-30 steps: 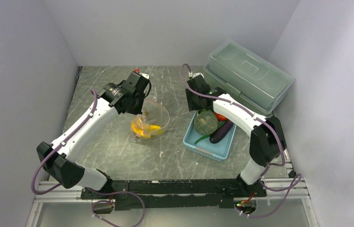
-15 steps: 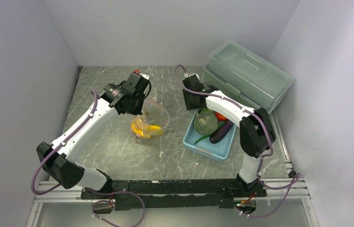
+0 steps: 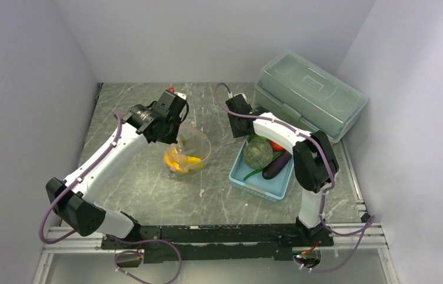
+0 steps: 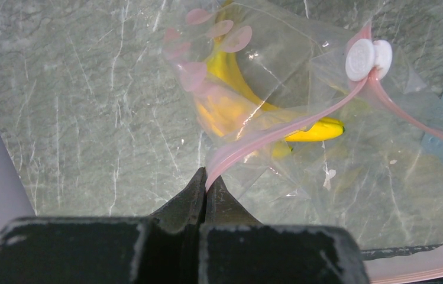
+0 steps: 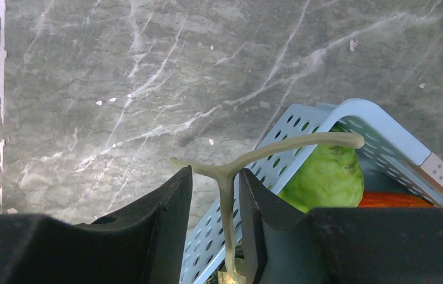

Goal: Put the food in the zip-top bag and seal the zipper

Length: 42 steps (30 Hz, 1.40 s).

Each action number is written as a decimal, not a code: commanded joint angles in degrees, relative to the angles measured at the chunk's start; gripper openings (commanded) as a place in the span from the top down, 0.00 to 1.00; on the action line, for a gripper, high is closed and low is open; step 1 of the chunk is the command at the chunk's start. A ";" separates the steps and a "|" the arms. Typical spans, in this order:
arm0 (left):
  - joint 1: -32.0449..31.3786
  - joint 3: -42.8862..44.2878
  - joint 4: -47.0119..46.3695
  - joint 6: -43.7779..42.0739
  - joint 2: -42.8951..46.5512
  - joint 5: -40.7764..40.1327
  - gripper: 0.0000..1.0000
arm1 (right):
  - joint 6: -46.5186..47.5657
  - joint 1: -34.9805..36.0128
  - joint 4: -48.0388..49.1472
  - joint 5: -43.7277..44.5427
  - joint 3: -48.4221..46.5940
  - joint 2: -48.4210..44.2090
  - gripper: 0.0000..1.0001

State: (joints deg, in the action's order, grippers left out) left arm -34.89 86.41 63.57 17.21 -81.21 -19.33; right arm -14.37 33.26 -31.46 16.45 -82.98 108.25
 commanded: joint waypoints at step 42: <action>1.14 -1.23 -2.31 -0.63 1.93 1.31 1.00 | -3.12 1.78 0.90 -2.71 6.02 -32.02 1.00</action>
State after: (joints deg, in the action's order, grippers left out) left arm -34.04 85.27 62.83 17.21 -81.17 -18.68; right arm -15.29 33.91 -33.69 16.91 -76.09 81.14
